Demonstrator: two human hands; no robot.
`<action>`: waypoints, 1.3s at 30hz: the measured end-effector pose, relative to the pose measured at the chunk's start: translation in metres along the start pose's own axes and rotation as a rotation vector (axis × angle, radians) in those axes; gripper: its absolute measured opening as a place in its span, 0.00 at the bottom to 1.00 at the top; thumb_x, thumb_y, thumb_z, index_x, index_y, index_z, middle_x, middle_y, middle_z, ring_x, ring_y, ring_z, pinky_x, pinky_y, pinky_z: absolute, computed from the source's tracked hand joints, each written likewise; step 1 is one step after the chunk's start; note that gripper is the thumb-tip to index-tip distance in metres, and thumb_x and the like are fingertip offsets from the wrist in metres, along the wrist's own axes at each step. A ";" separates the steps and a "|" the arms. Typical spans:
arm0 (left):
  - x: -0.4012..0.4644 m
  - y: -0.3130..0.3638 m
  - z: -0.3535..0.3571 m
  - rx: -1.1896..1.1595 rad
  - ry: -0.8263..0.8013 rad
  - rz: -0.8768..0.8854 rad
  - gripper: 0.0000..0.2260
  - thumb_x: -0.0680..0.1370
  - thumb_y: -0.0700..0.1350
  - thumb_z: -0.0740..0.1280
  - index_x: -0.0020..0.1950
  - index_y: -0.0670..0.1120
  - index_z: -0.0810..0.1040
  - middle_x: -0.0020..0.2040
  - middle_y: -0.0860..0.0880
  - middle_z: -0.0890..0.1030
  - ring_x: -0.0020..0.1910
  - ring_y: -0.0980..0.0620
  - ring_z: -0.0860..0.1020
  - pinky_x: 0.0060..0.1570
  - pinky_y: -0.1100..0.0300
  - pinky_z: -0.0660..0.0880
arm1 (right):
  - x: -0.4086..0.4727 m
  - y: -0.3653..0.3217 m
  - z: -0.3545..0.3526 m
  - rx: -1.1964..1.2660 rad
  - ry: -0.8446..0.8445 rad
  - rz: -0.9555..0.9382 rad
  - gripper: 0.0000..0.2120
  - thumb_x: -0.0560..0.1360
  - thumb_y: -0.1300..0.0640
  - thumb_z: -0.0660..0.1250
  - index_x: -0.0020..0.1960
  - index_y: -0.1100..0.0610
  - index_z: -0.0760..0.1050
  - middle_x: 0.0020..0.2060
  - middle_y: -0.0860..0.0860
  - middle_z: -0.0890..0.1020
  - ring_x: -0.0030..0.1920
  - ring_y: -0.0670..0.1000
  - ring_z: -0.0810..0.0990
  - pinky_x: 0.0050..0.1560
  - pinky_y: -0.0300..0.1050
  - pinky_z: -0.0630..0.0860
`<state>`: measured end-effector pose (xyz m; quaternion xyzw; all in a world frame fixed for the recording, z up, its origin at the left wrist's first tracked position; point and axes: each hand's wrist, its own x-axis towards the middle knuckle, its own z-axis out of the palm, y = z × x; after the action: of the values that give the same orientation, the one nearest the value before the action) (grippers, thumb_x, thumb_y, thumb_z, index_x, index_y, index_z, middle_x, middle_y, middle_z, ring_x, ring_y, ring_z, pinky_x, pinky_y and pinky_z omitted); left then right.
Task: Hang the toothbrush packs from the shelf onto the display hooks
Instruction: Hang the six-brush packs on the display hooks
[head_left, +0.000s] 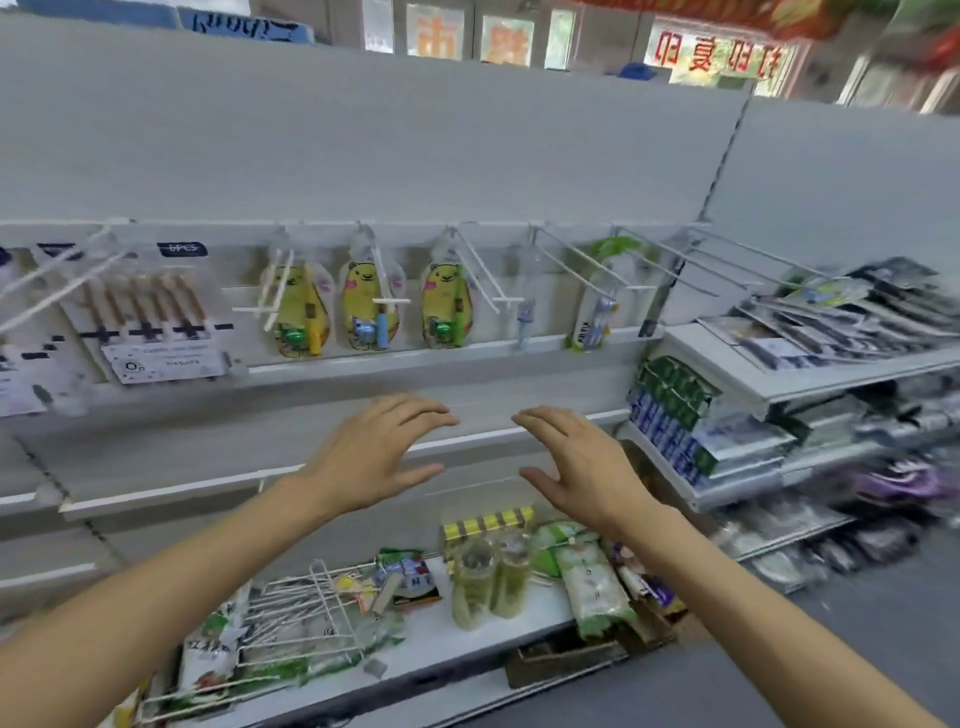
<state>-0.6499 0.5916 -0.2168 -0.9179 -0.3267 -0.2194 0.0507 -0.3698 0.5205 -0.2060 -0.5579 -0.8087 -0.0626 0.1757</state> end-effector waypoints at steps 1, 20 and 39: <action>0.013 0.017 0.008 -0.009 0.004 0.000 0.22 0.78 0.61 0.66 0.69 0.54 0.73 0.66 0.54 0.76 0.65 0.54 0.74 0.63 0.56 0.73 | -0.011 0.018 -0.007 -0.008 -0.002 -0.002 0.28 0.75 0.47 0.70 0.72 0.53 0.70 0.68 0.51 0.76 0.67 0.55 0.74 0.66 0.50 0.73; 0.246 0.156 0.129 -0.174 -0.008 0.062 0.20 0.78 0.62 0.63 0.67 0.56 0.74 0.63 0.56 0.77 0.63 0.55 0.74 0.60 0.56 0.75 | -0.095 0.278 -0.065 -0.071 0.047 0.179 0.29 0.74 0.45 0.72 0.72 0.53 0.70 0.67 0.48 0.76 0.67 0.51 0.73 0.67 0.47 0.71; 0.501 0.214 0.270 -0.166 -0.126 -0.019 0.22 0.80 0.60 0.61 0.72 0.53 0.70 0.69 0.52 0.74 0.67 0.51 0.70 0.65 0.52 0.70 | -0.077 0.556 -0.078 -0.063 -0.008 0.369 0.26 0.79 0.49 0.67 0.75 0.52 0.66 0.71 0.47 0.72 0.71 0.50 0.69 0.63 0.48 0.73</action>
<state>-0.0715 0.7775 -0.2303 -0.9277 -0.3188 -0.1882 -0.0484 0.1853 0.6353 -0.2138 -0.7022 -0.6910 -0.0522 0.1634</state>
